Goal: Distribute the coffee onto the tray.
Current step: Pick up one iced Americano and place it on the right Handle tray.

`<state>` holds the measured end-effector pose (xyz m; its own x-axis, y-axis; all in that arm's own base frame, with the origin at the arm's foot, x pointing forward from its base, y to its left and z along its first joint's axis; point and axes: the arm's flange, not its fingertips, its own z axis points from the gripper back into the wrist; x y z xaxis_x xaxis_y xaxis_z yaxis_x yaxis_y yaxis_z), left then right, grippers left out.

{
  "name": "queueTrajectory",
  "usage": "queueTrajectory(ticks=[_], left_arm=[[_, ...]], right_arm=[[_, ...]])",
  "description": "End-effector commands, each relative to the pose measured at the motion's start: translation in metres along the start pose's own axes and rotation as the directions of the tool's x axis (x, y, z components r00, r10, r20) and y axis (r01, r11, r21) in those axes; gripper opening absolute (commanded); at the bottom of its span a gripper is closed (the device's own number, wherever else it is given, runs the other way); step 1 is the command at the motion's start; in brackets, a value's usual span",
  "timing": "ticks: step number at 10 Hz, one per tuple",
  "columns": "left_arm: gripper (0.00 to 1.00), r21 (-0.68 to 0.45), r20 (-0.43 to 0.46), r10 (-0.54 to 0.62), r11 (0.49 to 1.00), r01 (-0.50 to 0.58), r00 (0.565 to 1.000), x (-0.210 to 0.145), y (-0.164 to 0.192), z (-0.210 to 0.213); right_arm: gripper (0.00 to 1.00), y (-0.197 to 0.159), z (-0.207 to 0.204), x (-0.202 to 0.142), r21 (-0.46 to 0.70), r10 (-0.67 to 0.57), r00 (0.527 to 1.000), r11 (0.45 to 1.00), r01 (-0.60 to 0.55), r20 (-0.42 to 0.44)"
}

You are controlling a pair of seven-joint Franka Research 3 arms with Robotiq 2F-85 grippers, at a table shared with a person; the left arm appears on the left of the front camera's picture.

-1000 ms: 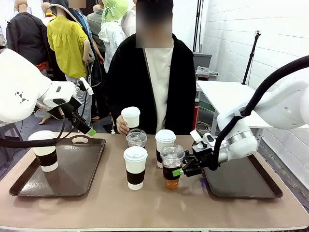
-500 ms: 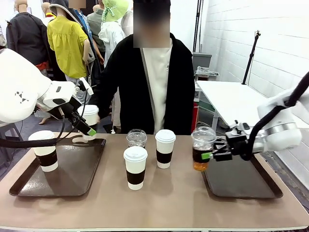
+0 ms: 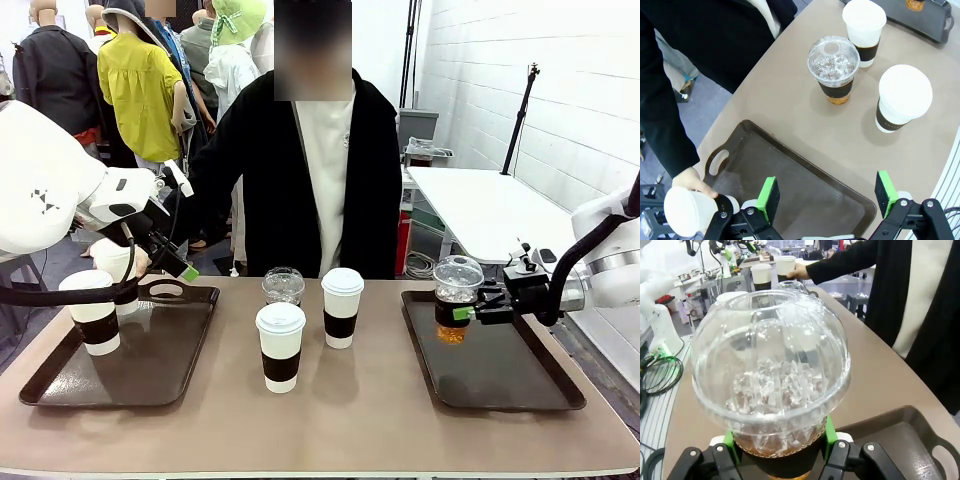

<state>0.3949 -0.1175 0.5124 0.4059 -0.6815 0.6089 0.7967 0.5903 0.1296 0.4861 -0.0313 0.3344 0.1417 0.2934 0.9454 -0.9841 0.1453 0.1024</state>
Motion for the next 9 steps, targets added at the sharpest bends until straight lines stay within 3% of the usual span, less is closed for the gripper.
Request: queueTrajectory(ticks=[1, 5, 9], left_arm=[[1.0, -0.013, 0.006, 0.007, 1.0, -0.007, 1.0, -0.002, 0.001, -0.001], [1.0, -0.013, 0.006, 0.007, 1.0, -0.007, 1.0, -0.002, 0.001, -0.001], [1.0, -0.013, 0.006, 0.007, 1.0, -0.007, 1.0, -0.002, 0.001, -0.001]], right_arm=[[0.71, 0.003, -0.005, 0.012, 0.006, -0.003, 1.0, 1.0, 0.003, -0.005], [0.71, -0.001, -0.002, -0.003, 0.0, -0.004, 1.0, 1.0, 0.004, -0.004], [0.71, -0.054, -0.009, 0.0, -0.101, 0.049, 0.999, 0.994, -0.049, -0.003]])
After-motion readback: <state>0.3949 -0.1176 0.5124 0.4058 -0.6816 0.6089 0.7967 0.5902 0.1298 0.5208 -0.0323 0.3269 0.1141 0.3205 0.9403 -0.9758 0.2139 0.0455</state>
